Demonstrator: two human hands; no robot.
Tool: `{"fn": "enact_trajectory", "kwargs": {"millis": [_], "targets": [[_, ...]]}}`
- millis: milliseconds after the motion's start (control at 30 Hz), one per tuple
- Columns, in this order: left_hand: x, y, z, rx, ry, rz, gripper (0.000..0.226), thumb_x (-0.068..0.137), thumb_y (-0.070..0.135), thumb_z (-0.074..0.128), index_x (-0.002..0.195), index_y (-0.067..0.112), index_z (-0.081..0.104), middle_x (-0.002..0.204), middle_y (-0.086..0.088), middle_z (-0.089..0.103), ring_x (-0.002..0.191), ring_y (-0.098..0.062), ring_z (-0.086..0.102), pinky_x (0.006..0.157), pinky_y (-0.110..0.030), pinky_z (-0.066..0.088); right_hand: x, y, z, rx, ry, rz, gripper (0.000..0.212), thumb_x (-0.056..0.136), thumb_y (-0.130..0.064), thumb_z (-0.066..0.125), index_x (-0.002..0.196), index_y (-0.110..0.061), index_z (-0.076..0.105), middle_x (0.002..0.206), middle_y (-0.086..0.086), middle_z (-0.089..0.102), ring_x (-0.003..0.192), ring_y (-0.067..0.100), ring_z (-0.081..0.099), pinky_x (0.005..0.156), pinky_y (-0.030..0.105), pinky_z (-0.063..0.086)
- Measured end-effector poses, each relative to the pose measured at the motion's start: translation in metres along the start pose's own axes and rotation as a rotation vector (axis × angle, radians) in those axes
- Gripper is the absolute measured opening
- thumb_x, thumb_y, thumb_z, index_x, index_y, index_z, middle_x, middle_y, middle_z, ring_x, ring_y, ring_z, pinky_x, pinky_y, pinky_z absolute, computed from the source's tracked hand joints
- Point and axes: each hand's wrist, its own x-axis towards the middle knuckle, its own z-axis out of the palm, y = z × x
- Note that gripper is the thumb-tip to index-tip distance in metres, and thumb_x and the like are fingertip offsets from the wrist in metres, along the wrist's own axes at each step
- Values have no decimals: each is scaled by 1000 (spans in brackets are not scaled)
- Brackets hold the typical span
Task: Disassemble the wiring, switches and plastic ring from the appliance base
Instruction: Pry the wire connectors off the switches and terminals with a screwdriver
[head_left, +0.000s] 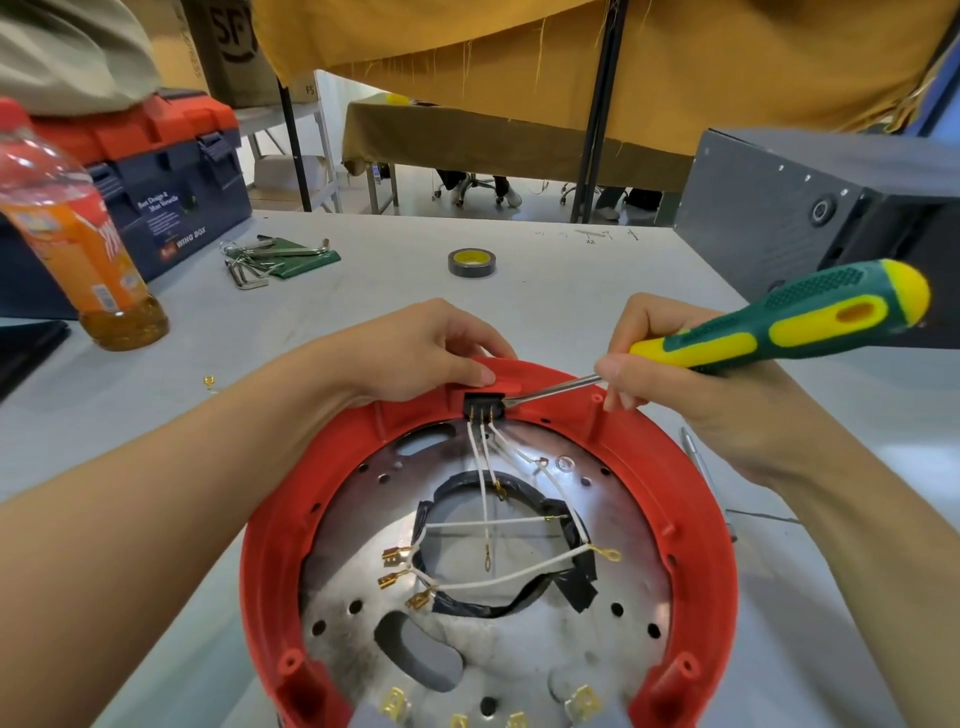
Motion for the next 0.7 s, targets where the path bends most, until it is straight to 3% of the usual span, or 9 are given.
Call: {"fn": "enact_trajectory", "kwargs": {"millis": [167,333,433,600,700], "targets": [[0,0,0,23,5,15,20,90,7,59,105,16,69,93,-20,70,80,-27,62,89,-43,47,6,11,1,203,44,39,22,77,-17,62,57,-23,55,50,-1,51,57,18,51,59,14,43],[0,2,1,35,5,19,19,91,6,59,105,15,68,96,-24,67,81,-30,60,90,-46,46,10,17,-1,313,24,77,18,70,-29,66,58,-21,55,50,-2,47,52,15,50,60,20,47],[0,2,1,30,6,16,19,91,6,58,105,15,68,97,-25,67,89,-41,60,92,-49,45,13,20,-1,363,21,92,19,69,-28,66,57,-19,54,54,0,44,50,13,47,59,22,46],[-1,2,1,30,7,13,19,92,6,58,106,13,67,97,-26,67,94,-43,59,94,-53,44,13,20,-1,357,10,83,18,69,-28,65,57,-20,54,54,0,45,50,13,48,60,22,46],[0,2,1,36,11,16,19,92,6,57,107,14,67,97,-26,66,92,-43,58,93,-53,45,8,18,0,254,17,34,18,72,-28,65,59,-21,54,53,0,47,55,16,53,61,16,46]]}}
